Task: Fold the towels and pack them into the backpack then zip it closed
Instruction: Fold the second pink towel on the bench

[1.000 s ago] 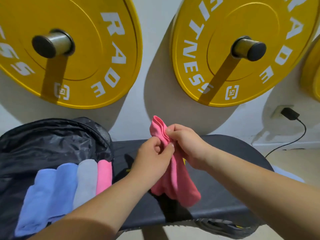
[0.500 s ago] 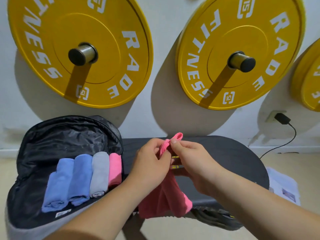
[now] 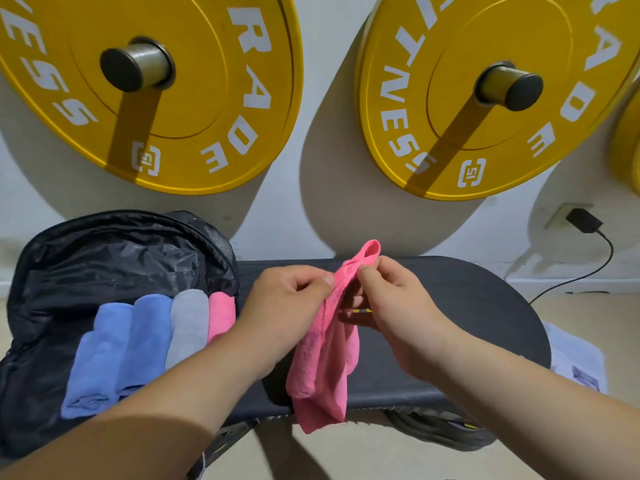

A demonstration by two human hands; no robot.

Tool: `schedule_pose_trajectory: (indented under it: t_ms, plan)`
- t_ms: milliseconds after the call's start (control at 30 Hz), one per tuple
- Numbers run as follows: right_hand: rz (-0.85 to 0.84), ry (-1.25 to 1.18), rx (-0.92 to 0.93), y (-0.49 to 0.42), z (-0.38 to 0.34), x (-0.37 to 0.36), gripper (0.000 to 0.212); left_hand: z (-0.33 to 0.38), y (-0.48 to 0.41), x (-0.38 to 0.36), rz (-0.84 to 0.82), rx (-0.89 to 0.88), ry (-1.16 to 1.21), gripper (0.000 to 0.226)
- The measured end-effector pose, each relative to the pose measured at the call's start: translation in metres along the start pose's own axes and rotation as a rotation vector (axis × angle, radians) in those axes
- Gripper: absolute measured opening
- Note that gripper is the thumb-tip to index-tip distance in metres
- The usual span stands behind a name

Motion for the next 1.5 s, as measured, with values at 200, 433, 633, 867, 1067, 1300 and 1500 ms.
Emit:
schedule_pose_trajectory:
  t_ms: [200,433,633,867,1067,1300,1500]
  plan:
    - [-0.108,0.098,0.052,-0.001,-0.002,0.008,0.026,0.005,0.003,-0.007,-0.069,-0.009,0.018,0.018]
    - [0.006,-0.002,0.003,-0.006,0.001,0.019,0.022,-0.007,-0.008,0.006,-0.003,0.009,0.057,0.023]
    - [0.271,0.366,0.082,-0.019,0.002,0.059,0.042,-0.009,-0.021,0.047,0.120,-0.108,-0.450,0.023]
    - [-0.046,0.707,0.186,-0.007,-0.001,0.079,0.047,-0.022,-0.032,0.099,0.296,-0.057,-0.560,0.017]
    - [0.232,1.105,0.050,-0.023,0.034,0.138,0.010,0.003,-0.030,0.102,0.297,-0.142,-0.641,0.055]
    - [0.381,0.978,-0.339,-0.011,0.098,0.185,0.045,-0.027,-0.022,0.092,-0.058,0.268,-0.660,0.012]
    - [0.618,0.445,-0.114,-0.021,0.036,0.178,0.031,0.017,-0.023,0.126,0.461,-0.111,-0.621,0.057]
Point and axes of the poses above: each hand's wrist, its own y-axis away from the middle knuckle, its own x-axis out of the back of the hand, z = x × y, the point moved 6 cm from there along -y, towards the middle knuckle, and after that the axes turned 14 degrees about y, right-handed, at the moved point
